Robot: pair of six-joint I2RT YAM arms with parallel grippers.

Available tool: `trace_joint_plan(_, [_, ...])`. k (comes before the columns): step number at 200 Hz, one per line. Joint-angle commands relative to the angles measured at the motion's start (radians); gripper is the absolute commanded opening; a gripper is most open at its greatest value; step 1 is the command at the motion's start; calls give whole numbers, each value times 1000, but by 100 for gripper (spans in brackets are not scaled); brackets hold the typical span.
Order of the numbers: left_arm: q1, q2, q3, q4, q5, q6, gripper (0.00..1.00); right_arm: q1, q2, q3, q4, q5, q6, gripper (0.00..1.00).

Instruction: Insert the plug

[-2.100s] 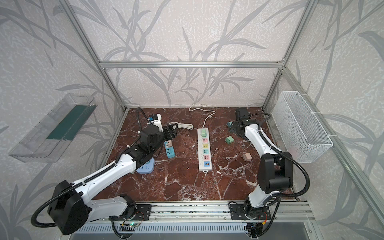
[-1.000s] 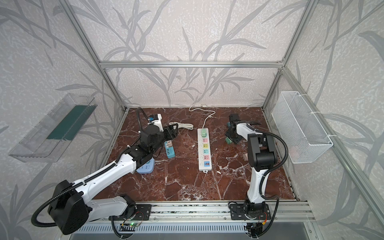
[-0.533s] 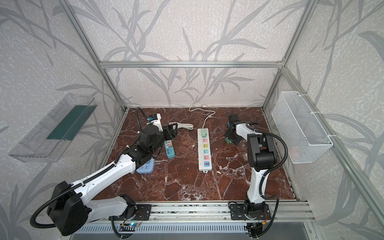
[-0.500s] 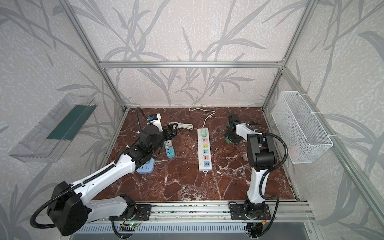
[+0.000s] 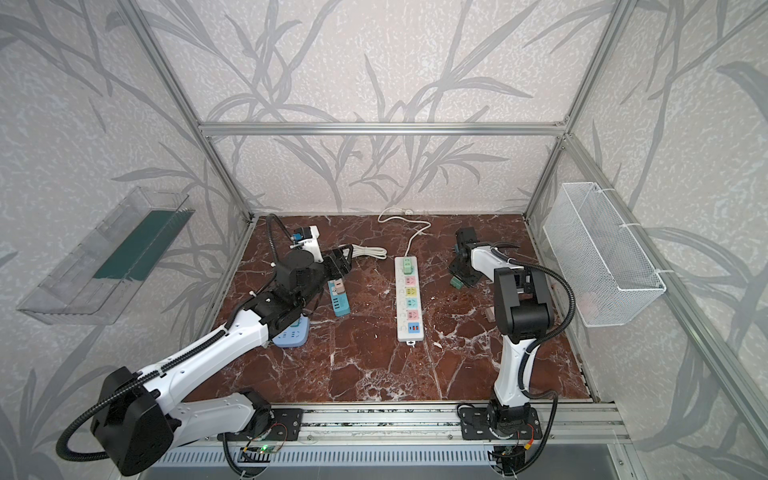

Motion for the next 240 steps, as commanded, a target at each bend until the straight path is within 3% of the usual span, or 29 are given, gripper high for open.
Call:
trace_joint_plan(1, [7, -18, -2, 15, -12, -5, 73, 3, -27, -7, -19, -7, -32, 32])
trace_joint_plan(72, [12, 6, 5, 10, 26, -14, 73, 87, -235, -181, -67, 62, -154, 28])
trace_joint_plan(97, [14, 12, -1, 47, 96, -15, 70, 131, -352, -306, -50, 69, -141, 27])
trace_joint_plan(139, [13, 27, -13, 81, 122, -26, 69, 224, -553, -523, -49, 100, -106, 27])
trace_joint_plan(177, [13, 45, 3, 91, 216, -39, 69, 306, -629, -627, -38, 106, -66, 27])
trace_joint_plan(225, [13, 54, -15, 133, 239, -69, 69, 372, -642, -691, -6, 121, 6, 33])
trace_joint_plan(240, [11, 51, -12, 129, 235, -65, 68, 375, -654, -709, -5, 142, 23, 44])
